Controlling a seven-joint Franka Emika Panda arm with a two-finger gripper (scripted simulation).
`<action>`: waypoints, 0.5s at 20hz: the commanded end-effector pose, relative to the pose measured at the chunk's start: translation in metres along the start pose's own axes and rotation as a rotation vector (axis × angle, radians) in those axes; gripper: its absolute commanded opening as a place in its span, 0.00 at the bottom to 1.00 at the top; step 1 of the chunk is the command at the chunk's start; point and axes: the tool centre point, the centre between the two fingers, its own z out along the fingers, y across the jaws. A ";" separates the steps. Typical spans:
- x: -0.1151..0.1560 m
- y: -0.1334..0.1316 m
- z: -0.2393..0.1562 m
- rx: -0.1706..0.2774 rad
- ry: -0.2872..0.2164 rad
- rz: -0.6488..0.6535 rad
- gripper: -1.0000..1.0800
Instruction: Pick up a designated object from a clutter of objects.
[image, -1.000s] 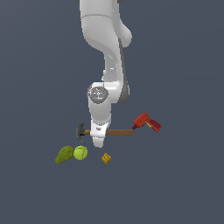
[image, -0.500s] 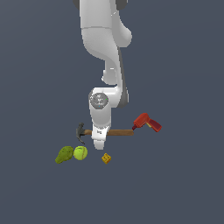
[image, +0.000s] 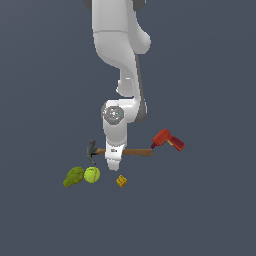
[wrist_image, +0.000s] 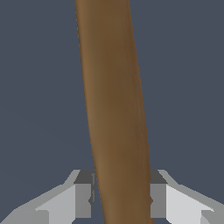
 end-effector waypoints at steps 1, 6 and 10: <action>0.000 0.001 0.000 -0.003 0.000 0.000 0.00; 0.006 0.000 -0.009 -0.003 0.000 0.000 0.00; 0.016 -0.003 -0.025 -0.003 -0.002 -0.001 0.00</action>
